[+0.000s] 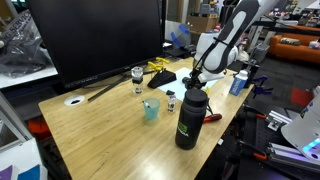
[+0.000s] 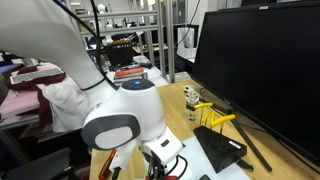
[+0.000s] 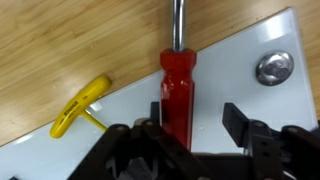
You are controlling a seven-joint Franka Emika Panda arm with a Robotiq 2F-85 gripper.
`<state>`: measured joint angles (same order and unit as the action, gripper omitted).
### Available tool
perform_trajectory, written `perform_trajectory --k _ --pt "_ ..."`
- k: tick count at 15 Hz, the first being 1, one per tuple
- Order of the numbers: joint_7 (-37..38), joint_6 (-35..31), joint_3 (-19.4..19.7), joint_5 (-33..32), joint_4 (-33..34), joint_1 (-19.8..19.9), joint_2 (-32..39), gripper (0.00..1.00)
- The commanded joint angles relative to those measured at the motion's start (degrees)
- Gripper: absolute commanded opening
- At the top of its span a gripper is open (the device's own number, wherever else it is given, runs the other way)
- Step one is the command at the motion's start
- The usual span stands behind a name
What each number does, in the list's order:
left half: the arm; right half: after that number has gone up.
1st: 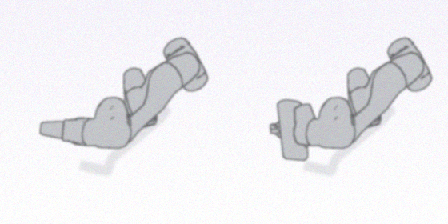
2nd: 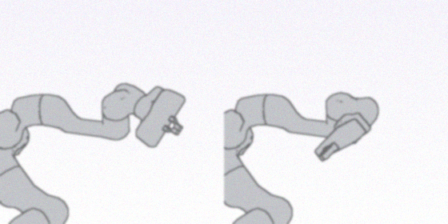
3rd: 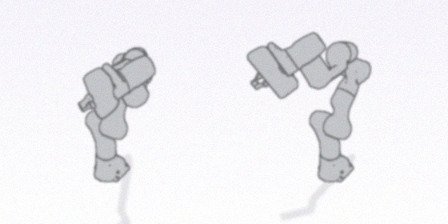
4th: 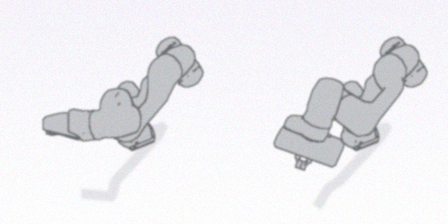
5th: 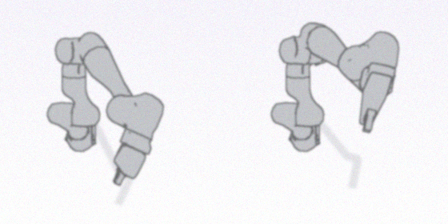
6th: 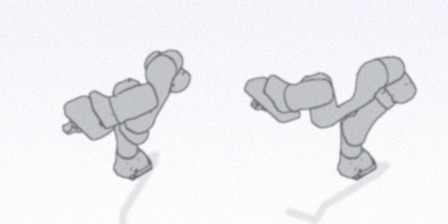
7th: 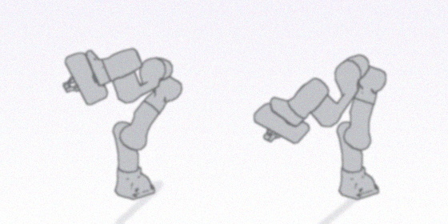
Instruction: Move the screw driver slightly to the right
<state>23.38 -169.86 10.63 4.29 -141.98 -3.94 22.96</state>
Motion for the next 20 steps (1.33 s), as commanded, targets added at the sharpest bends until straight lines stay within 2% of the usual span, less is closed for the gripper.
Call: perform_trajectory --k 1,6,9,14,16,18,19,20 --pt "2.0 -3.1 3.5 -0.5 -0.3 -4.3 -0.5 0.98" --pt "2.9 -6.7 10.6 -2.5 -0.2 -12.8 -0.5 1.0" --pt "2.3 -8.0 13.2 -2.1 -0.6 -16.6 -1.2 1.0" --pt "2.6 -11.3 20.2 -2.6 -1.9 -23.9 -2.1 1.0" --pt "2.3 -12.3 21.5 -2.0 -2.9 -25.4 -3.2 1.0" --pt "1.2 -12.1 19.4 -1.7 -4.3 -23.9 -6.1 1.0" --pt "1.9 -11.3 19.9 -1.5 -1.9 -24.3 -2.8 1.0" --pt "1.9 -11.3 19.7 -1.5 -2.5 -24.4 -3.9 1.0"
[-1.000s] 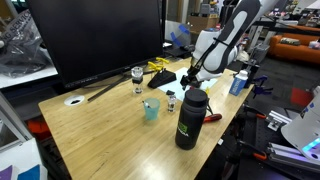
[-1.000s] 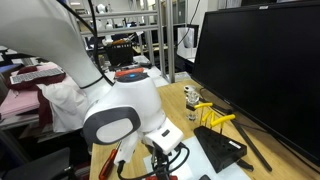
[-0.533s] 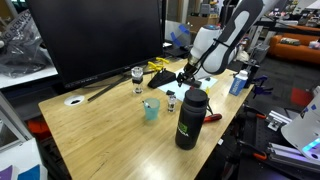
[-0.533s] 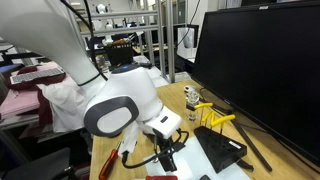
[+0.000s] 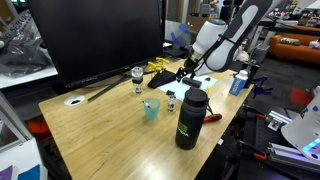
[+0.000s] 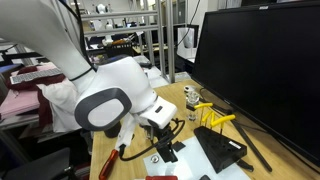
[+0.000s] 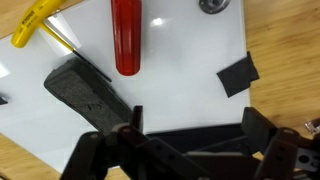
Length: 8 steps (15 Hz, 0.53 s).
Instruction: Move the screw driver slightly to the right
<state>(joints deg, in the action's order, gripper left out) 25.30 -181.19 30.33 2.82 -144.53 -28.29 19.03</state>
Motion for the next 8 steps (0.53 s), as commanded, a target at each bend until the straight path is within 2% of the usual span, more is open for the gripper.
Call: perform_trajectory --k 1,8 --pt "0.0 0.0 0.0 0.0 -0.5 0.0 -0.7 1.0" --pt "0.0 0.0 0.0 0.0 -0.9 0.0 -1.1 1.0"
